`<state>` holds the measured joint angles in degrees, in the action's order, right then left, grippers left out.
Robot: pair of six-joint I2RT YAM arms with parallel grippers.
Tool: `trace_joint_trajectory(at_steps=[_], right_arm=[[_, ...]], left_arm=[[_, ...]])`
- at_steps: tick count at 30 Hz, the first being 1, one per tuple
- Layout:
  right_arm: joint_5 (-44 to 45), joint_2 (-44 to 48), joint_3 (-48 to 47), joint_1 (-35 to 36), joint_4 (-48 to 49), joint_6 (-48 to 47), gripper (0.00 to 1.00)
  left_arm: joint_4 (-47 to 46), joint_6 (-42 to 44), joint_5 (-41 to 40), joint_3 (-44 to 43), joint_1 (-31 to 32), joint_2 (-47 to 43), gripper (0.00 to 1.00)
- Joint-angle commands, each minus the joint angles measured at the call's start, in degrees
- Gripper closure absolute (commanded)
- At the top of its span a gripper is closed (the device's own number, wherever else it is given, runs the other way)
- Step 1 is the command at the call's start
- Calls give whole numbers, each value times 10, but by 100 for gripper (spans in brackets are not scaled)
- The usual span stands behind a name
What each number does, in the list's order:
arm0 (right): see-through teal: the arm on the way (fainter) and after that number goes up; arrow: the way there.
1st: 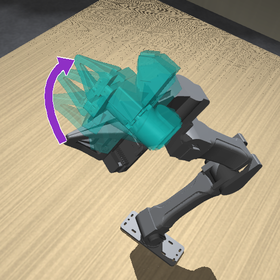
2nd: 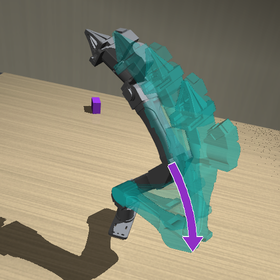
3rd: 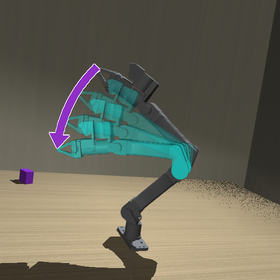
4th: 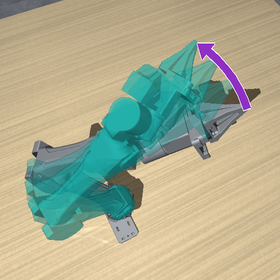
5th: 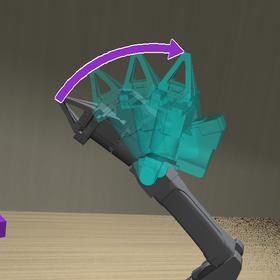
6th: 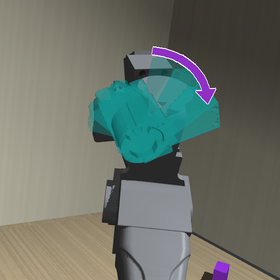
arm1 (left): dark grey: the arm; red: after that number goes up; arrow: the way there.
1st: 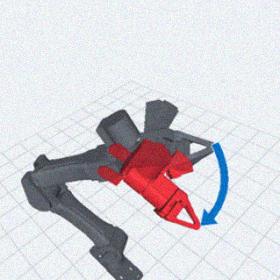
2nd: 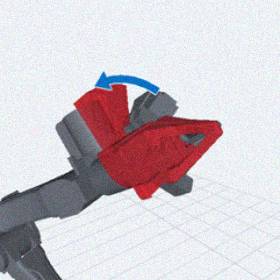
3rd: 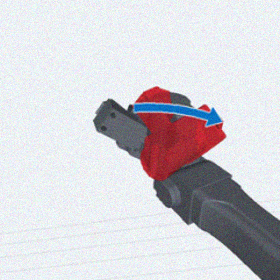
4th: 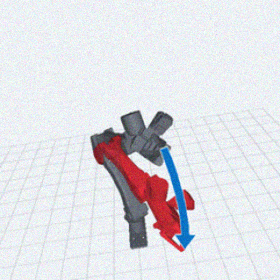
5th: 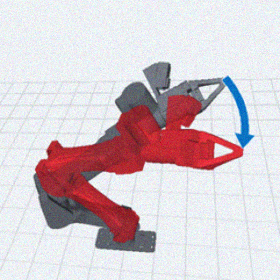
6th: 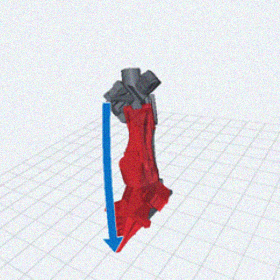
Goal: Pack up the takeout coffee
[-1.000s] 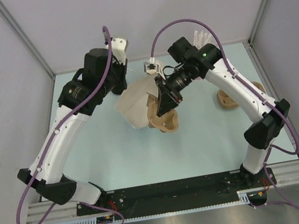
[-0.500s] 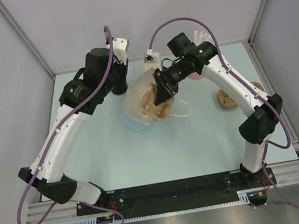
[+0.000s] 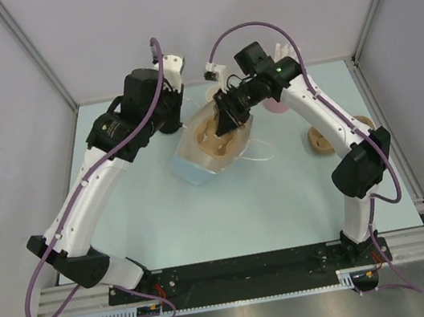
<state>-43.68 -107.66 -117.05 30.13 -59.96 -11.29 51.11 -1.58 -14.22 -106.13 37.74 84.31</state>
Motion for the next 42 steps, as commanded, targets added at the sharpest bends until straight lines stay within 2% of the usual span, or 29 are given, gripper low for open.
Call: trace_joint_trajectory(at_steps=[1, 4, 13, 20, 25, 31, 36, 42], right_arm=[[68, 24, 9, 29, 49, 11, 79], [130, 18, 10, 46, 53, 10, 79], [163, 0, 2, 56, 56, -2, 79], [134, -7, 9, 61, 56, -35, 78], [73, -18, 7, 46, 70, 7, 79], [71, -33, 2, 27, 87, 46, 79], [133, -41, 2, 46, 86, 33, 79], [169, -46, 8, 68, 85, 7, 78]], left_arm=[[-22, -5, -5, 7, 4, -22, 100], [-22, -3, -11, 6, 3, -23, 100], [-29, 14, -36, 4, 4, -33, 100], [-33, 43, -46, 5, 4, -36, 100], [-39, 61, -54, 17, 4, -44, 100], [-42, 75, -55, 29, 3, -58, 100], [-43, 77, -56, 29, 3, -59, 99], [-44, 84, -58, 27, 3, -53, 100]])
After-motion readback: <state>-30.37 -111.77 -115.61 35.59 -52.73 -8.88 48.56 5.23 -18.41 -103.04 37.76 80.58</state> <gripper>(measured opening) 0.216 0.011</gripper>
